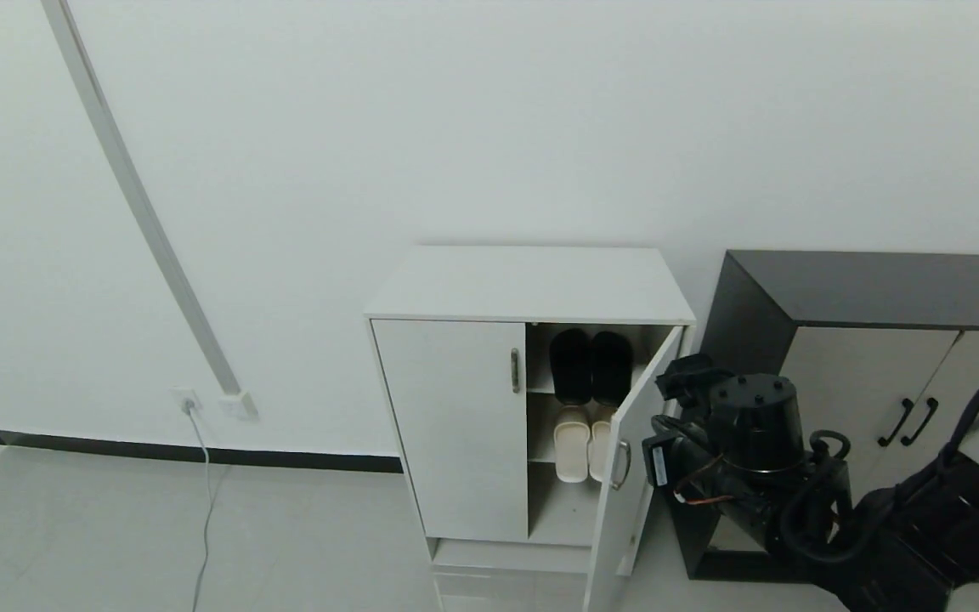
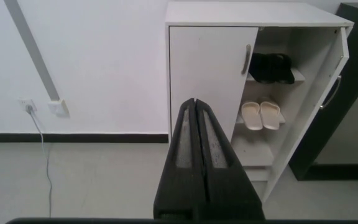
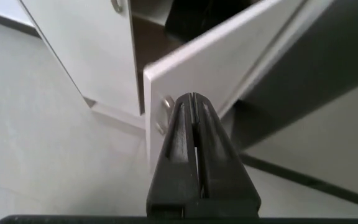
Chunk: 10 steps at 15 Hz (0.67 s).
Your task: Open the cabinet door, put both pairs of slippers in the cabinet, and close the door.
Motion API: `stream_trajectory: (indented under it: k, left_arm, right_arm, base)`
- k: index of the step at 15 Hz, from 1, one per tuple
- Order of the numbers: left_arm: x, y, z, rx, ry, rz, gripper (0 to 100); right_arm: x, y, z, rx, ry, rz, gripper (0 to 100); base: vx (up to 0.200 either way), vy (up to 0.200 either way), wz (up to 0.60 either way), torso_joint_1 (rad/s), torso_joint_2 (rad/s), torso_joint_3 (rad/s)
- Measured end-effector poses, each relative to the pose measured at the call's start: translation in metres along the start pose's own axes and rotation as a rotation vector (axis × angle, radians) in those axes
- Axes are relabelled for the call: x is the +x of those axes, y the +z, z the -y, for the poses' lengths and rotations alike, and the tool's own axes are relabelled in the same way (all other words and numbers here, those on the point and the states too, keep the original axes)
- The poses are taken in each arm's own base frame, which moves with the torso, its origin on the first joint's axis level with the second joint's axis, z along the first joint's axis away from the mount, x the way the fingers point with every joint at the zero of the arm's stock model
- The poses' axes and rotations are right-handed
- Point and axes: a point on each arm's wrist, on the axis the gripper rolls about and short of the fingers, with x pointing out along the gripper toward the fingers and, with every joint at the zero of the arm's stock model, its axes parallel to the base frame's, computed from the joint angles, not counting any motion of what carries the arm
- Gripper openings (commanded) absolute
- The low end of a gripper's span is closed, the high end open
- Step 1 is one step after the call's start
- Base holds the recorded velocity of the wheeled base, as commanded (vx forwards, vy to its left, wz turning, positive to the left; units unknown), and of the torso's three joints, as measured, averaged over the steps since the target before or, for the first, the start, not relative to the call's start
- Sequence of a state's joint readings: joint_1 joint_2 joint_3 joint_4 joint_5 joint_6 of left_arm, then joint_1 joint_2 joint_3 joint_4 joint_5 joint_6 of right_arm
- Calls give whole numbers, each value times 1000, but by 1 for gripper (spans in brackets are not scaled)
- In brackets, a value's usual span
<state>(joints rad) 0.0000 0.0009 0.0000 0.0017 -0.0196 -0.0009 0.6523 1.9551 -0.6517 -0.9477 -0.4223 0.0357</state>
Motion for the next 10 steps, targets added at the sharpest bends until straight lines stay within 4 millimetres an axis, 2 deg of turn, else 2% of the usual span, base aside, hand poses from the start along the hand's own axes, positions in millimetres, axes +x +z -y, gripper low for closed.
stream_trajectory:
  k: [2, 5, 10]
  left_arm:
    - [0, 0, 0, 0, 0, 0, 0]
    - [0, 0, 0, 0, -2, 0, 0]
    - [0, 0, 0, 0, -1, 0, 0]
  right_arm:
    - [-7, -9, 4, -13, -1, -33, 0]
    - [-4, -19, 2, -26, 2, -64, 0]
    - [21, -28, -10, -18, 9, -84, 0]
  base:
    - [200, 0, 0, -5, 3, 7]
    - [0, 0, 0, 0, 0, 0]
    - [0, 0, 0, 0, 0, 0]
